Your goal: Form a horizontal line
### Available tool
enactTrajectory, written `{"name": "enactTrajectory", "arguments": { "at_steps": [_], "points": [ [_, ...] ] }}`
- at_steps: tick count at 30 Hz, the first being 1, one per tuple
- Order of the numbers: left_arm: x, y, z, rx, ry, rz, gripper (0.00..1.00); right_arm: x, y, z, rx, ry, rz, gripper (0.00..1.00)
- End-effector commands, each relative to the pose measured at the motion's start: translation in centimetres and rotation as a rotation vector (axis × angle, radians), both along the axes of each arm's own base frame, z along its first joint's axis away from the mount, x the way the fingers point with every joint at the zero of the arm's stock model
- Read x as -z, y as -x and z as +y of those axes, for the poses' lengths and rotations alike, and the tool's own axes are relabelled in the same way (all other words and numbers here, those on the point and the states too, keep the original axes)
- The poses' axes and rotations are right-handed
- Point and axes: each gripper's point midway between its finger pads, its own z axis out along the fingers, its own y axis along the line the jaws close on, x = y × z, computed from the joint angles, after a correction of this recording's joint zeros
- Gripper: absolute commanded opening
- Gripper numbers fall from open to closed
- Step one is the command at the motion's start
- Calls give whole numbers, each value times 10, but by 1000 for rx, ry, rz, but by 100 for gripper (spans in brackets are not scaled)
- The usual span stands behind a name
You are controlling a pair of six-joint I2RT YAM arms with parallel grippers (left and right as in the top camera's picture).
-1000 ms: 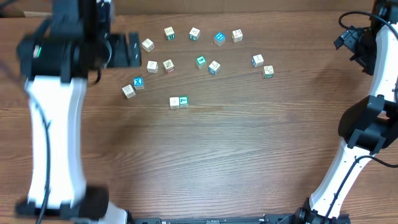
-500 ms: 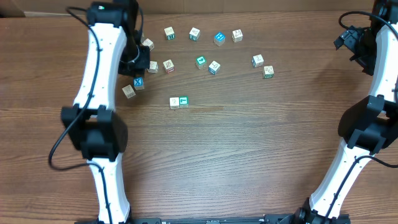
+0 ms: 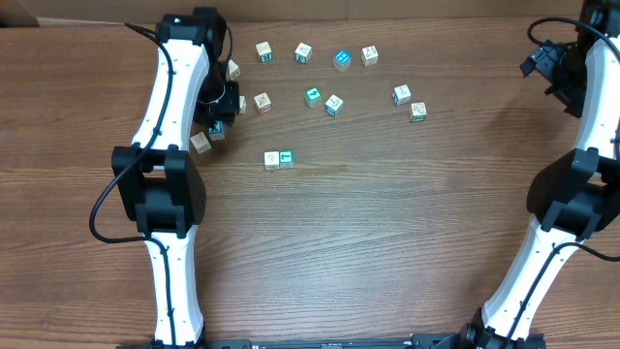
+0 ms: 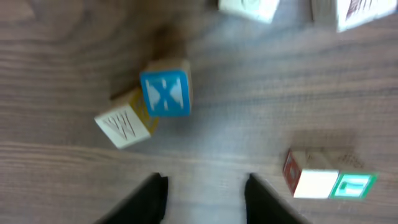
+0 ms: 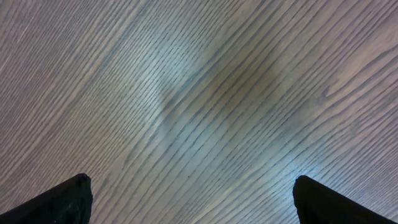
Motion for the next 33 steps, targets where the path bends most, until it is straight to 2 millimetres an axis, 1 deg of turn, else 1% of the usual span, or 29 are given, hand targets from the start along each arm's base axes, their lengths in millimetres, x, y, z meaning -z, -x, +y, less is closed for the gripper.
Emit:
{"name": "enactTrajectory", "arguments": {
  "at_steps": [1, 2, 3, 4, 9, 13, 16, 18, 23, 25, 27, 29, 31, 33],
  "points": [
    [-5, -14, 0, -3, -14, -61, 41, -7, 1, -2, 0, 8, -13, 100],
    [-5, -17, -1, -4, -12, -75, 43, -7, 1, -2, 0, 8, -13, 100],
    [-6, -21, -1, -4, -11, -90, 52, -7, 1, -2, 0, 8, -14, 100],
    [-6, -24, -1, -4, -10, -102, 54, -7, 1, -2, 0, 8, -13, 100],
    [-6, -33, -1, -5, -15, -140, 56, -7, 1, -2, 0, 8, -13, 100],
    [-2, -35, 11, -33, -82, -144, 55, -7, 1, -2, 0, 8, -13, 100],
    [2, -34, 16, -39, -109, -133, 56, -7, 1, -2, 0, 8, -13, 100],
    [3, -32, 16, -55, -111, -125, 56, -7, 1, -2, 1, 7, -13, 100],
    [9, -30, 16, -126, -111, -109, 55, -7, 1, -2, 0, 8, -14, 100],
    [16, -27, 16, -127, -114, -90, 52, -7, 1, -2, 0, 8, -13, 100],
    [23, -26, 15, -124, -117, -74, 51, -7, 1, -2, 0, 8, -13, 100],
    [33, -25, 16, -123, -121, -53, 48, -7, 1, -2, 0, 8, -13, 100],
    [45, -25, 15, -120, -122, -33, 48, -7, 1, -2, 0, 8, -14, 100],
    [53, -25, 16, -103, -123, -22, 45, -7, 1, -2, 0, 8, -14, 100]
  ]
}}
